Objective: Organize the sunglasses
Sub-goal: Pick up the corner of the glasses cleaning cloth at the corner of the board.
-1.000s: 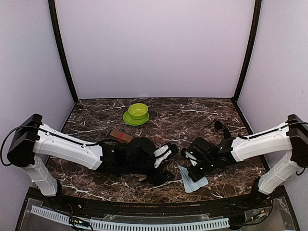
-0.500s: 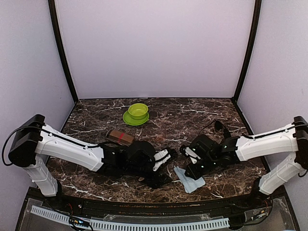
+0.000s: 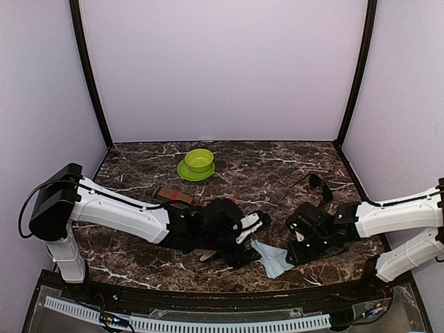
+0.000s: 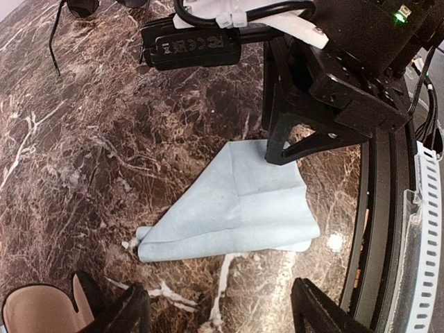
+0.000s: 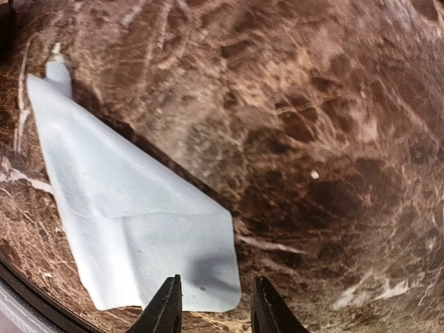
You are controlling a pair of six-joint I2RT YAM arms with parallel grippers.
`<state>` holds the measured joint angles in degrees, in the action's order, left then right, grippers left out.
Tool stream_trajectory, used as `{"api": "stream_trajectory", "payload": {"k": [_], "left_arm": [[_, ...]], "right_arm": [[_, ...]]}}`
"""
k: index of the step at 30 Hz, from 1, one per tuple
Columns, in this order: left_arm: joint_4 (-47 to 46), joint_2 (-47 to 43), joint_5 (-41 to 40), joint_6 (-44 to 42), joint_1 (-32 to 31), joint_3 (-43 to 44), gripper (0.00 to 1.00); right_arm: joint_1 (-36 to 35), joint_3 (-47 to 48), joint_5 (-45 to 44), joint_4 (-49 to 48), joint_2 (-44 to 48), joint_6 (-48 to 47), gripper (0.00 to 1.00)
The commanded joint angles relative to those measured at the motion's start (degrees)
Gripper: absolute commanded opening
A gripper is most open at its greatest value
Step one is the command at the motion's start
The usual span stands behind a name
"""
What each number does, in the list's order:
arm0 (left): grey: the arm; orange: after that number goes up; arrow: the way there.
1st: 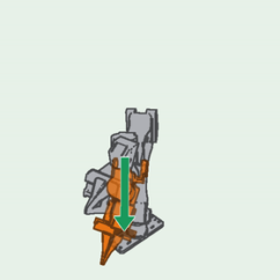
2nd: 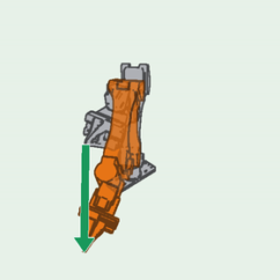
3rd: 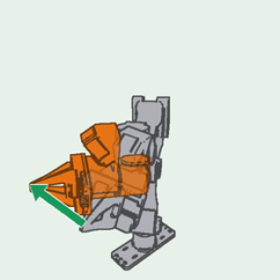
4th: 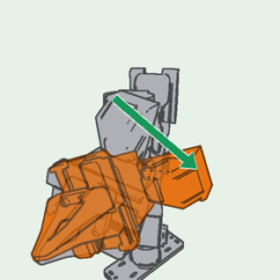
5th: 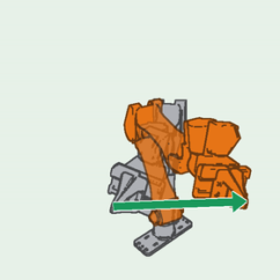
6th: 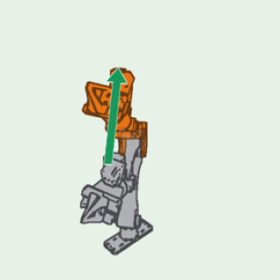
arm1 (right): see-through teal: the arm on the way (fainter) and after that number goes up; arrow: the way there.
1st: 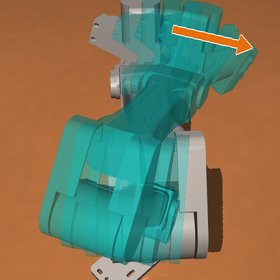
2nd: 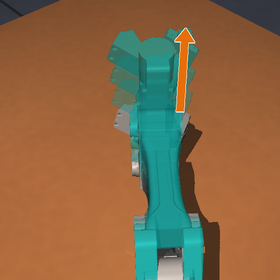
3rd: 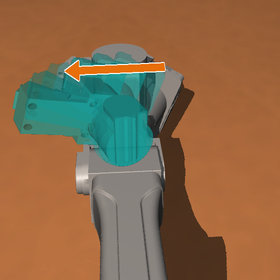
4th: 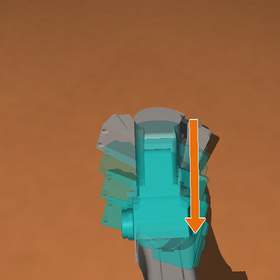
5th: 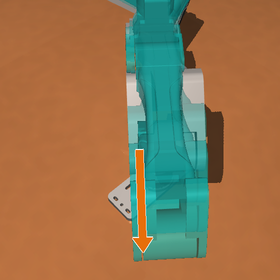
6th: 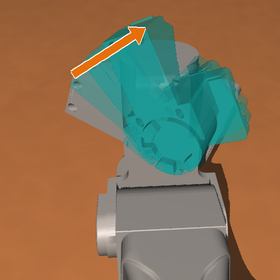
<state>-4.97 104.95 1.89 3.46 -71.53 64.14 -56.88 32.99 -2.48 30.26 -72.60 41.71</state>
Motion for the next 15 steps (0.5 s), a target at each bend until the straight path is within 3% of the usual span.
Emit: {"api": "stream_trajectory", "payload": {"k": [1,5,15], "left_arm": [[3.3,1.0,-0.8,-2.6,0.2,2.5,0.72],[3.6,1.8,-0.6,-2.6,0.2,2.9,0.72],[3.3,2.6,-1.2,-1.2,0.6,2.2,0.72]], "right_arm": [[-0.5,-0.7,0.2,1.4,0.9,3.4,0.36],[-1.5,-0.5,-0.6,0.9,-1.3,3.5,0.34],[-7.6,1.9,-6.9,4.0,-7.9,7.2,0.19]]}}
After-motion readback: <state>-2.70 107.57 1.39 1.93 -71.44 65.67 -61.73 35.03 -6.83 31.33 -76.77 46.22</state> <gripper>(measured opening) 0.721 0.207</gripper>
